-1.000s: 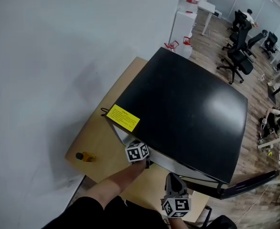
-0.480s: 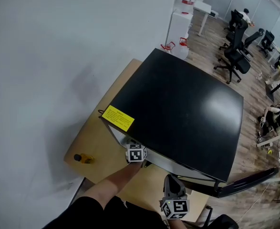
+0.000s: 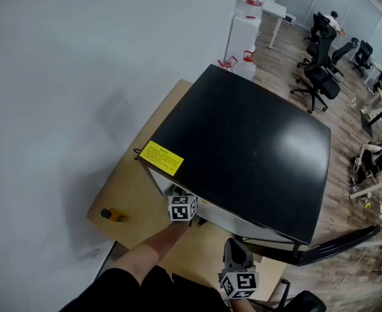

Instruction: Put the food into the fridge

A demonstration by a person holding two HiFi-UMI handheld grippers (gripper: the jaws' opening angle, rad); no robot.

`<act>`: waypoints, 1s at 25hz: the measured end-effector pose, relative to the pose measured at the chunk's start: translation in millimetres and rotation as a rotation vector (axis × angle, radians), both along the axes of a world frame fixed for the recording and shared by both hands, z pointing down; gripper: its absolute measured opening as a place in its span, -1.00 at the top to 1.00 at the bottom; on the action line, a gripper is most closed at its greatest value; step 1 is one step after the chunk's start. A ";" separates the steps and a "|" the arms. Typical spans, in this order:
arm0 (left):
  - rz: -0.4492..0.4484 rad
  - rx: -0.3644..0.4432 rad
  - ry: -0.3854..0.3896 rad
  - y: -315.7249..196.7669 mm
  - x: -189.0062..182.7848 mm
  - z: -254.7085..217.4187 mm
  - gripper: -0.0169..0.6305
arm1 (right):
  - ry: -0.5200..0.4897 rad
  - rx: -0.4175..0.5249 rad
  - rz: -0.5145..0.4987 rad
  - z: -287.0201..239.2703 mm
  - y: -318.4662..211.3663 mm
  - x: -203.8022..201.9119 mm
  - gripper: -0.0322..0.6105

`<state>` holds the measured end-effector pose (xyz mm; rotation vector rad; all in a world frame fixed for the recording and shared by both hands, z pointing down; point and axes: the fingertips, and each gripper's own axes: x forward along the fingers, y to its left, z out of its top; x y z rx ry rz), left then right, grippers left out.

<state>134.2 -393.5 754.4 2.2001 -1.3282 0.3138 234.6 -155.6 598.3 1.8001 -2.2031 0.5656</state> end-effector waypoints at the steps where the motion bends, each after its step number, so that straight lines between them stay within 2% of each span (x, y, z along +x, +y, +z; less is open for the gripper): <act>1: 0.003 0.002 0.003 1.5 -1.2 -0.3 0.29 | 0.001 0.002 0.000 -0.3 0.0 -0.8 0.71; 12: 0.038 0.016 0.014 37.9 -26.7 -10.3 0.29 | 0.005 0.017 -0.007 -7.0 12.3 -27.0 0.71; 16: 0.017 0.007 0.053 58.2 -44.4 -26.7 0.29 | -0.015 0.029 0.022 -14.4 20.4 -37.7 0.71; 21: 0.072 0.039 0.076 89.9 -53.0 -54.2 0.29 | 0.017 0.071 0.072 -32.4 32.9 -43.2 0.71; 25: 0.140 0.070 0.056 127.4 -63.5 -79.6 0.29 | 0.022 0.105 0.119 -49.4 46.0 -50.2 0.71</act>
